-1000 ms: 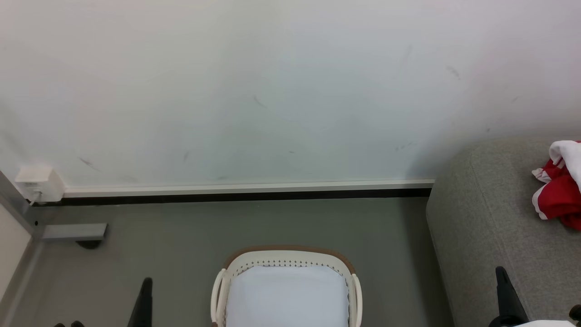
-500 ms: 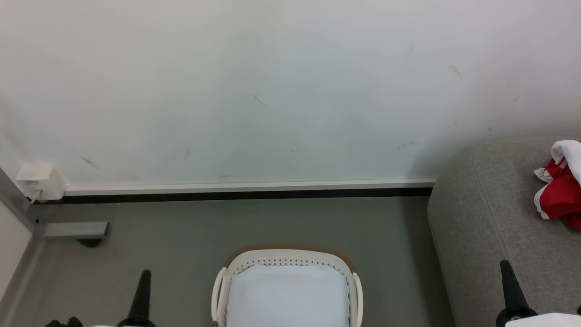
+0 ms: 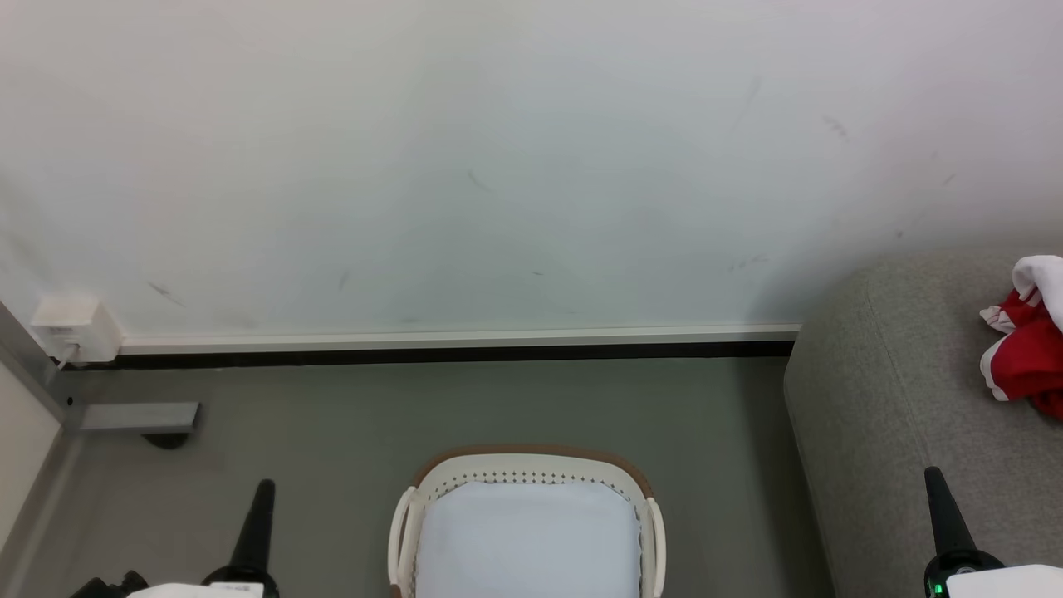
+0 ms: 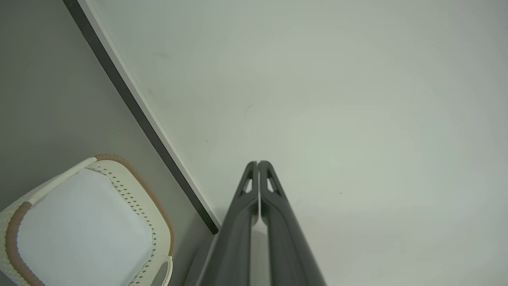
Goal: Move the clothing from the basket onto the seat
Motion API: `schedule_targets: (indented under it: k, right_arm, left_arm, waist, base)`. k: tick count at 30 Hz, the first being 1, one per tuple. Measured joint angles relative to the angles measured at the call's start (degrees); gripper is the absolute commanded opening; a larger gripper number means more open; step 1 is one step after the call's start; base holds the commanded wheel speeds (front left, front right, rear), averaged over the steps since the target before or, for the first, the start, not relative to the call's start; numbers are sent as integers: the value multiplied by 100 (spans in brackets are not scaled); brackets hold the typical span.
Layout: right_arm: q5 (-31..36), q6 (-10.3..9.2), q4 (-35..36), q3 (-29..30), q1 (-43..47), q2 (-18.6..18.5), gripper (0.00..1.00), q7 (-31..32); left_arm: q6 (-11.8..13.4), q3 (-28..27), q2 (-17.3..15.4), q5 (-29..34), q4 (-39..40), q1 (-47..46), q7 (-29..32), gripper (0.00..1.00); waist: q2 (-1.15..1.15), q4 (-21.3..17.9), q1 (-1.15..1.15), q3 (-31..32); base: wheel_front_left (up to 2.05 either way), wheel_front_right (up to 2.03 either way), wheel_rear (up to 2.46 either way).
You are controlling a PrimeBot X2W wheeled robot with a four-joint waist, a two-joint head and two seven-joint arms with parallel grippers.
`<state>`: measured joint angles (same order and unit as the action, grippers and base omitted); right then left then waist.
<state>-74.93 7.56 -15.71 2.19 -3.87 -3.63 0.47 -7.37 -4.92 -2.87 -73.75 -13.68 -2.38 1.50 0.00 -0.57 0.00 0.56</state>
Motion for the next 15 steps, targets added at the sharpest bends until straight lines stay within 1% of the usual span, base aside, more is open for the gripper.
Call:
schedule_targets:
  k: [15]
  right_arm:
    - [-686, 0, 71, 118, -73, 0, 0, 198]
  left_arm:
    - [0, -52, 1, -695, -13, -129, 186, 0]
  waist:
    - [0, 19, 0, -25]
  base:
    - [0, 0, 0]
